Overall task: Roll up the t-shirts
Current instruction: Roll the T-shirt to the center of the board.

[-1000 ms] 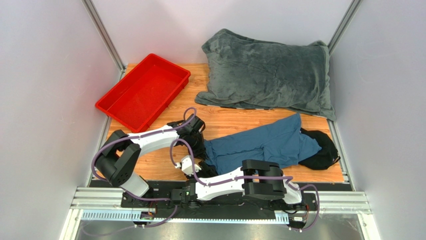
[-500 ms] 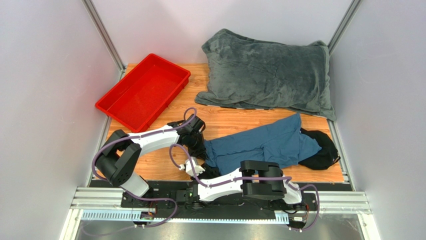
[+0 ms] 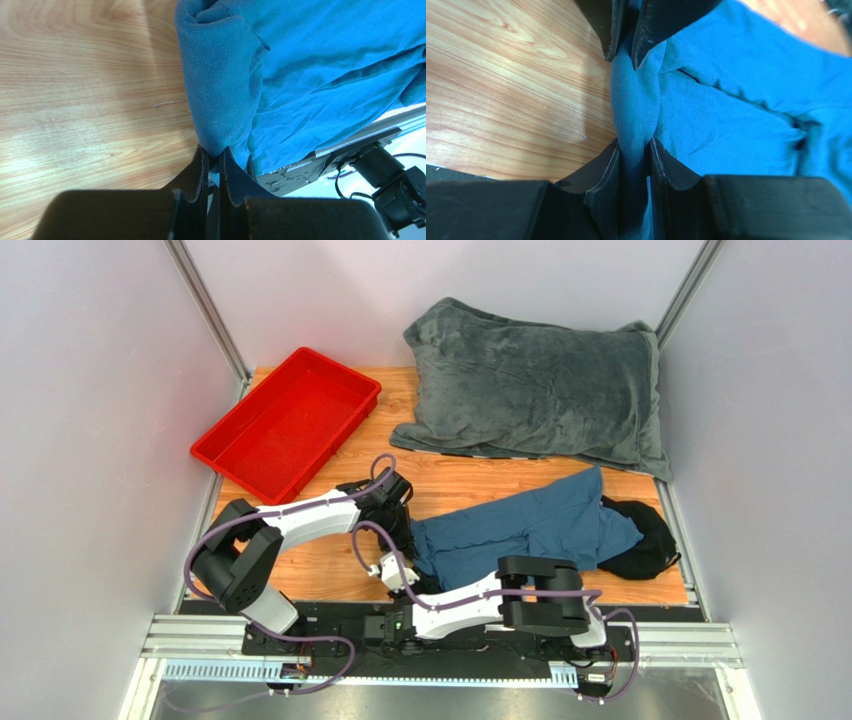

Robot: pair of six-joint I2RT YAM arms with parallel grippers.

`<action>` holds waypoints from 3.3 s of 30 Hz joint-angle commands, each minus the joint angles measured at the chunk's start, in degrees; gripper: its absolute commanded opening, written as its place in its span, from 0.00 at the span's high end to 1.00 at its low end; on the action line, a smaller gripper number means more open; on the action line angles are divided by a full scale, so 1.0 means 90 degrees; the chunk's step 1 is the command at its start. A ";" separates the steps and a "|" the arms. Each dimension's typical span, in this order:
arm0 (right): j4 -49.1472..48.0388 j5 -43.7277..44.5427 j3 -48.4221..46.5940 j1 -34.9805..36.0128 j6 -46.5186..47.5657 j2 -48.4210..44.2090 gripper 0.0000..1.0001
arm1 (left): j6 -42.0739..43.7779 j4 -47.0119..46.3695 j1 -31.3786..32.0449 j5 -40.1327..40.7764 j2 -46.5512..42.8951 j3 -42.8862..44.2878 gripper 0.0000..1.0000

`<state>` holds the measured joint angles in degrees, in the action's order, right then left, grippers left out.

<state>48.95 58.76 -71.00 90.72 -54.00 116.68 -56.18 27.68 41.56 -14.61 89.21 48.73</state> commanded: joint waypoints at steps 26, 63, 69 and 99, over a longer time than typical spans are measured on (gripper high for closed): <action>-0.7479 -0.5767 0.5134 -0.2608 -0.1031 -0.3639 0.77 | 0.1038 -0.1004 -0.0702 -0.1140 -0.0654 0.0094 0.74; -0.8759 -0.6207 0.5829 -0.2912 -0.1910 -0.2936 0.86 | 0.0588 0.2334 0.0841 0.3234 0.1034 0.2544 0.44; -0.8847 -0.6246 0.5868 -0.2912 -0.1920 -0.2926 0.87 | 0.0520 0.2169 0.0841 0.3157 0.1425 0.2623 0.43; -0.8486 -0.6051 0.5829 -0.2912 -0.1823 -0.3131 0.89 | 0.0090 0.1005 0.0841 0.3000 0.1152 0.1802 0.54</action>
<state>-33.32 3.16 -19.49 64.42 -71.61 88.40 -54.06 36.58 49.01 10.94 100.25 63.92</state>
